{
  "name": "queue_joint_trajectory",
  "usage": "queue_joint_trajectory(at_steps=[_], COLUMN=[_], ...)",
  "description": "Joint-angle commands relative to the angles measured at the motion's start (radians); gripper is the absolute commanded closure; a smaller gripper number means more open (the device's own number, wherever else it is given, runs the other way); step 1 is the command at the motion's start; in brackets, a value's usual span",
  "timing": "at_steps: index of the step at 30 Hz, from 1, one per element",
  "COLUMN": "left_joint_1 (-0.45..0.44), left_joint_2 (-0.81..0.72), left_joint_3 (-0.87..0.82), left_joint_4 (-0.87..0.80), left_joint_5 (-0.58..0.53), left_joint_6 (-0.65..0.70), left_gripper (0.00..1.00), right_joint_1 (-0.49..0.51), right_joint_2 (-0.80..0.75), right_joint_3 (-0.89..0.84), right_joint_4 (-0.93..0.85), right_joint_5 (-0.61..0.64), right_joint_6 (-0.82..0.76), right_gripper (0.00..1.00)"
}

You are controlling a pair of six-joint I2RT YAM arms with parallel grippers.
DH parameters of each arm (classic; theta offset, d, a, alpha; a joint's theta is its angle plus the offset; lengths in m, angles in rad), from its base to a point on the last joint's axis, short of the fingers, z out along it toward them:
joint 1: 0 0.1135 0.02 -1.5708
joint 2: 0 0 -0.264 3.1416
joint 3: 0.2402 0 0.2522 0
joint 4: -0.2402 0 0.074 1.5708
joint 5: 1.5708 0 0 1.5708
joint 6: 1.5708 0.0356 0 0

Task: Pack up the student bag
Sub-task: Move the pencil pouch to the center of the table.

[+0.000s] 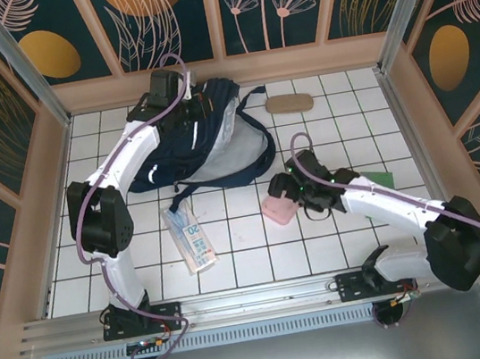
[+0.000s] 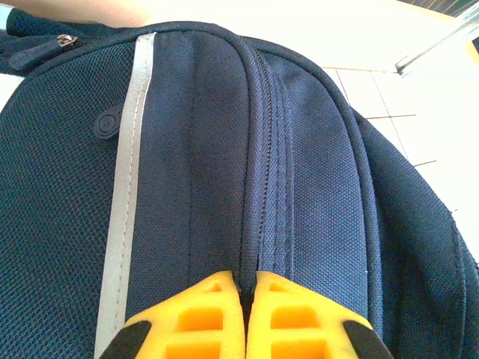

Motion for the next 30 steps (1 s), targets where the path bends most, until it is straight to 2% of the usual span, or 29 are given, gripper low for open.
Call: queue_joint_trajectory(at_steps=[1, 5, 15, 26, 30], left_joint_1=[0.016, 0.016, 0.016, 0.016, 0.016], left_joint_2=[-0.060, -0.068, -0.102, -0.111, -0.108], left_joint_3=[-0.028, -0.047, -0.089, -0.112, -0.113], left_joint_4=[0.055, 0.057, 0.068, 0.076, 0.076], left_joint_5=[0.014, 0.016, 0.019, 0.026, 0.027], left_joint_6=[-0.012, -0.006, -0.015, -0.022, -0.021], left_gripper=[1.00, 1.00, 1.00, 1.00, 1.00], right_joint_1=[0.028, 0.030, 0.021, 0.010, 0.006], right_joint_2=[0.037, 0.088, 0.240, 0.361, 0.449], right_joint_3=[-0.032, -0.034, 0.063, 0.185, 0.241], right_joint_4=[-0.018, 0.048, 0.061, -0.030, -0.111], right_joint_5=[0.033, 0.029, 0.053, 0.102, 0.102], right_joint_6=[0.186, 0.202, 0.229, 0.230, 0.196], right_gripper=[0.01, 0.01, 0.01, 0.01, 0.01])
